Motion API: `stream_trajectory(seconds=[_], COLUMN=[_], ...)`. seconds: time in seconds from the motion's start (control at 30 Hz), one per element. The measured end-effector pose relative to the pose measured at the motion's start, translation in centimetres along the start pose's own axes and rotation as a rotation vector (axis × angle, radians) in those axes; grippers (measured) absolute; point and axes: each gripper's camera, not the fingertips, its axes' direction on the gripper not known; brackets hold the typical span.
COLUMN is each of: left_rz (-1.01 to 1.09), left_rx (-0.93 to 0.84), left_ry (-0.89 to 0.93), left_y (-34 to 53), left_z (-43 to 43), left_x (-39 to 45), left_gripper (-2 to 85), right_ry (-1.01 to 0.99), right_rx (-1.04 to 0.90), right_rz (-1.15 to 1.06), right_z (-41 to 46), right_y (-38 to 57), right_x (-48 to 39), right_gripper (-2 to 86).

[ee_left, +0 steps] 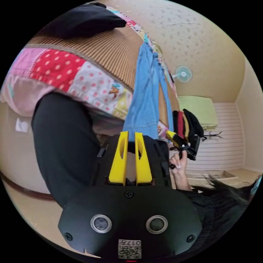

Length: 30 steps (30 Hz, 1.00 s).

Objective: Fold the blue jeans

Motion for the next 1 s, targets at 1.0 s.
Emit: stream_trajectory(seconds=[1.0], left_rz=[-0.005], left_rx=[0.043], left_ry=[0.092], left_y=[-3.6], left_z=[-5.1], left_x=[-3.6], left_gripper=[-0.3], right_ry=[0.131], right_rx=[-0.087], right_rz=[0.009], right_z=[1.7], right_y=[0.9], right_x=[-3.6], right_gripper=[0.7])
